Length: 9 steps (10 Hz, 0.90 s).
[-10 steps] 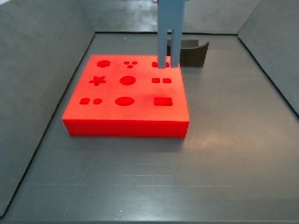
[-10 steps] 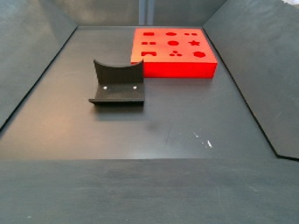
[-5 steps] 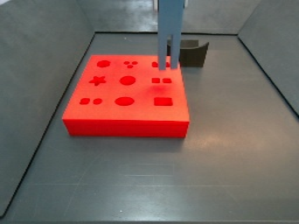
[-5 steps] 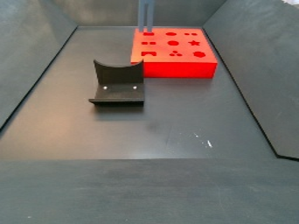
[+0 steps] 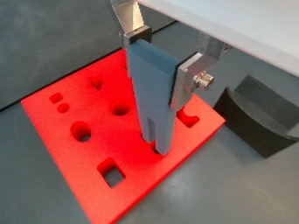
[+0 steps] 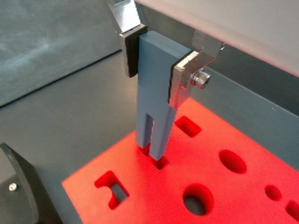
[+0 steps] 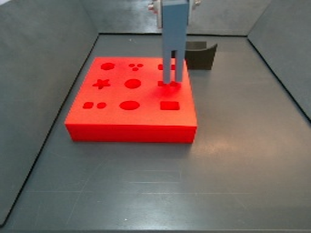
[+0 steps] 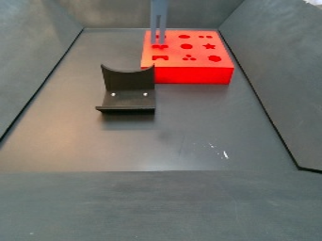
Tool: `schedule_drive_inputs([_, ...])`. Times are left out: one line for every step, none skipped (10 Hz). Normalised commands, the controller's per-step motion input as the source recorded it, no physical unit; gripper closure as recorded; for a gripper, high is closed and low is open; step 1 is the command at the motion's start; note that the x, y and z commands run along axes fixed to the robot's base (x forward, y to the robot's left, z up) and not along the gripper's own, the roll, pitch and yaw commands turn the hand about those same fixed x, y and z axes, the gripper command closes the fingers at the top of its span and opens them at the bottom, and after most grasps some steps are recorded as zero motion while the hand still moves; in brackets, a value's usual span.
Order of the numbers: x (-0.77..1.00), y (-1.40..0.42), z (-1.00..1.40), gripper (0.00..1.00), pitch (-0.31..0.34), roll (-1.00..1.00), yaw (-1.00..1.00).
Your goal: Insert the double-square object.
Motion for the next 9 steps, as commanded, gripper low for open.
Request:
schedule_drive_inputs([-0.06, 0.00, 0.00, 1.00, 0.000, 0.00, -0.07])
schedule_drive_inputs([0.00, 0.00, 0.00, 1.00, 0.000, 0.00, -0.01])
schedule_drive_inputs([0.10, 0.00, -0.15, 1.00, 0.000, 0.11, -0.32])
schedule_drive_inputs([0.01, 0.00, -0.03, 1.00, 0.001, 0.08, -0.30])
schedule_drive_inputs([0.00, 0.00, -0.03, 1.00, 0.000, 0.00, 0.00])
schedule_drive_inputs([0.00, 0.00, -0.18, 1.00, -0.019, 0.05, -0.12])
schedule_drive_inputs([0.00, 0.00, -0.08, 1.00, 0.000, 0.06, -0.11])
schedule_drive_inputs([0.00, 0.00, -0.05, 1.00, 0.000, 0.00, 0.00])
schedule_drive_inputs([0.00, 0.00, -0.39, 1.00, -0.066, 0.05, -0.02])
